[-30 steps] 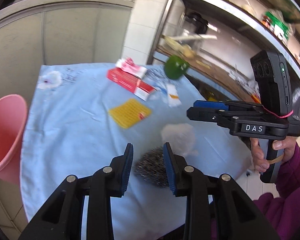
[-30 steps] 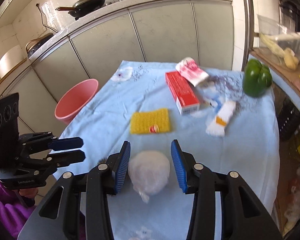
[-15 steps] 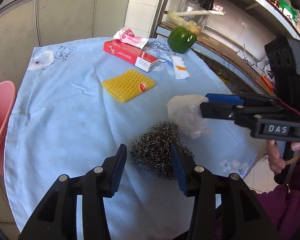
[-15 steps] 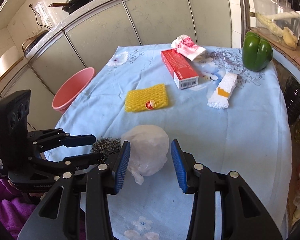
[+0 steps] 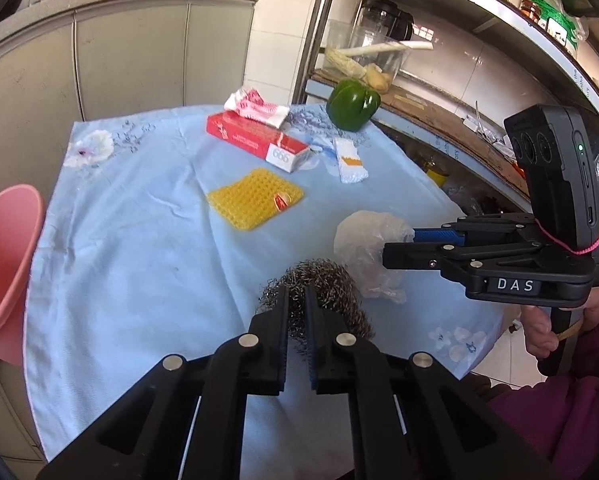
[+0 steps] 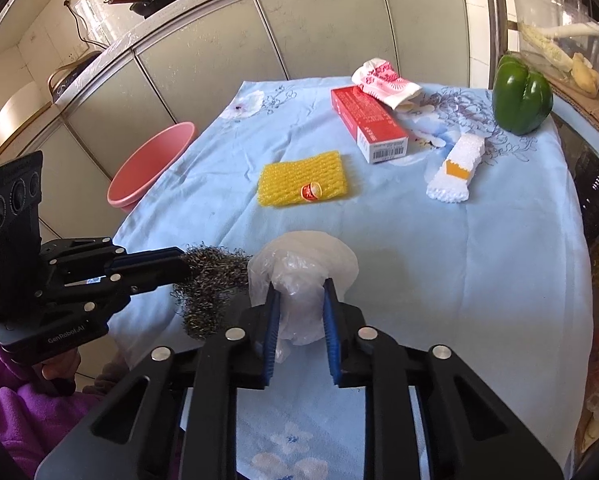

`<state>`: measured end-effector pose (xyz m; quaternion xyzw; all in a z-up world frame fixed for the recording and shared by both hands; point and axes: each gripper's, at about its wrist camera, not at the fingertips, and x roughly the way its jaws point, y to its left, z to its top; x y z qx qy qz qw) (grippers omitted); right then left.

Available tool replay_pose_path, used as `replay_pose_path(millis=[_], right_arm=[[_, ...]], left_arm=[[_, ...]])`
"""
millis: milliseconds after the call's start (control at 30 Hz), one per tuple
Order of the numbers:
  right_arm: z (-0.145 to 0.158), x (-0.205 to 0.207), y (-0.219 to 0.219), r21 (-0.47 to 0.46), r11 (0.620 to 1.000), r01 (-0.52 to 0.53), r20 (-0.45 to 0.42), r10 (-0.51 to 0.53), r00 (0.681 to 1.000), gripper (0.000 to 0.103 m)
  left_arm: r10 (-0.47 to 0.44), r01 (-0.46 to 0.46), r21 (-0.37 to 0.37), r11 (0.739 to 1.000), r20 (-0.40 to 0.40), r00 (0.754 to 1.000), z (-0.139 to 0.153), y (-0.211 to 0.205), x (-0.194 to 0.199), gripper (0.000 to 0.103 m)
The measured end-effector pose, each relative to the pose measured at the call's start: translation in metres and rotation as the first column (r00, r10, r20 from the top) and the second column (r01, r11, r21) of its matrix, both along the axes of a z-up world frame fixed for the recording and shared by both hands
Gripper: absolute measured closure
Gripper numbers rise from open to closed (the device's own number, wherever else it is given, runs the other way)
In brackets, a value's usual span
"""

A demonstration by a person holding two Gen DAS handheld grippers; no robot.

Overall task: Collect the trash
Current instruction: 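Carry the steel wool and white bag over the pink bin with both grippers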

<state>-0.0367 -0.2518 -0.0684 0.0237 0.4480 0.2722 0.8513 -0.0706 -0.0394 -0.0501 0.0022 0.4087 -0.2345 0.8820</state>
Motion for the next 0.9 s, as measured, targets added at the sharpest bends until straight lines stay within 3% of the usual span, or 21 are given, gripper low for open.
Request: replay_pose_path(millis=[167,333,533,733,900], right_arm=[[0.014,0.000,0.000,0.007,1.000,0.007,0.046,-0.008,0.999,0.084],[0.032,0.005,0.020,0.007,0.999,-0.041,0.095,0.040,0.995,0.084],[0.057,0.023,0.079,0.005,0.983,-0.181,0.152,0.178,0.972,0.084],[0.076,0.053,0.154,0.046,0.949,-0.311,0.190,0.298,0.936,0.084],[0.076,0.076,0.215,0.065,0.924,-0.378,0.180,0.362,0.915,0.084]], left_arm=[[0.077,-0.075,-0.028,0.997,0.067,0.995,0.018,0.020,-0.003,0.096],[0.212,-0.205,-0.060,0.977,0.130,0.969,0.037,0.054,-0.006,0.097],[0.418,-0.407,-0.091,0.909,0.206,0.885,0.061,0.116,-0.010,0.097],[0.598,-0.590,-0.111,0.800,0.229,0.768,0.072,0.183,-0.004,0.096],[0.663,-0.664,-0.081,0.743,0.226,0.714,0.063,0.215,0.009,0.096]])
